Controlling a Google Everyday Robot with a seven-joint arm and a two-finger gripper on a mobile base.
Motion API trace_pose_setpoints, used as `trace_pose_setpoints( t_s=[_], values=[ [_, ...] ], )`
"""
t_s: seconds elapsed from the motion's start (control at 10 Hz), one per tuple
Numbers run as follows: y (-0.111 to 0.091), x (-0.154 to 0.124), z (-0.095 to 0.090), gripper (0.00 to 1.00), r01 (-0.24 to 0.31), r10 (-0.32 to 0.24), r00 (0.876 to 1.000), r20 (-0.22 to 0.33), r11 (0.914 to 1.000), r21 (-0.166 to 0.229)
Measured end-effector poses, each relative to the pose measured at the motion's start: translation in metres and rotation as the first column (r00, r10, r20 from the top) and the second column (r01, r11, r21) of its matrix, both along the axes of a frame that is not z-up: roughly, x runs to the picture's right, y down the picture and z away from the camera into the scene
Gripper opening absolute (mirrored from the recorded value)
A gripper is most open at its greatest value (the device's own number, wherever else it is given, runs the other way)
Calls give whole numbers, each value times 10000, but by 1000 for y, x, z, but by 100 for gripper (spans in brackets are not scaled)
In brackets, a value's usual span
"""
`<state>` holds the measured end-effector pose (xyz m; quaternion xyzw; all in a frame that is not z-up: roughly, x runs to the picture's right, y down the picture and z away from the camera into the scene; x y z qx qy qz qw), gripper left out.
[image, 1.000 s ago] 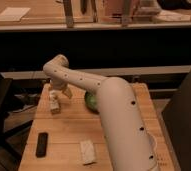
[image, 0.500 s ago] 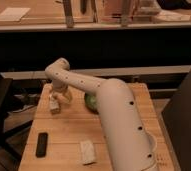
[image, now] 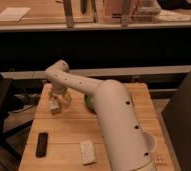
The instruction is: Place the bottle in the ceramic bowl
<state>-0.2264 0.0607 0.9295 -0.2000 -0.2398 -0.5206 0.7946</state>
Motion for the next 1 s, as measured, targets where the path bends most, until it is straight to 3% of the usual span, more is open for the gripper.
trace_pose_setpoints(
  t_s=[0.7,0.9,1.0],
  values=[
    [11,-5,12,80,77,-76,10000,51,9999,-91],
    [13,-7,14,73,99,-98,9999,87,9999,-49],
    [15,-11,14,60,118,-118,9999,93,9999,-33]
  ],
)
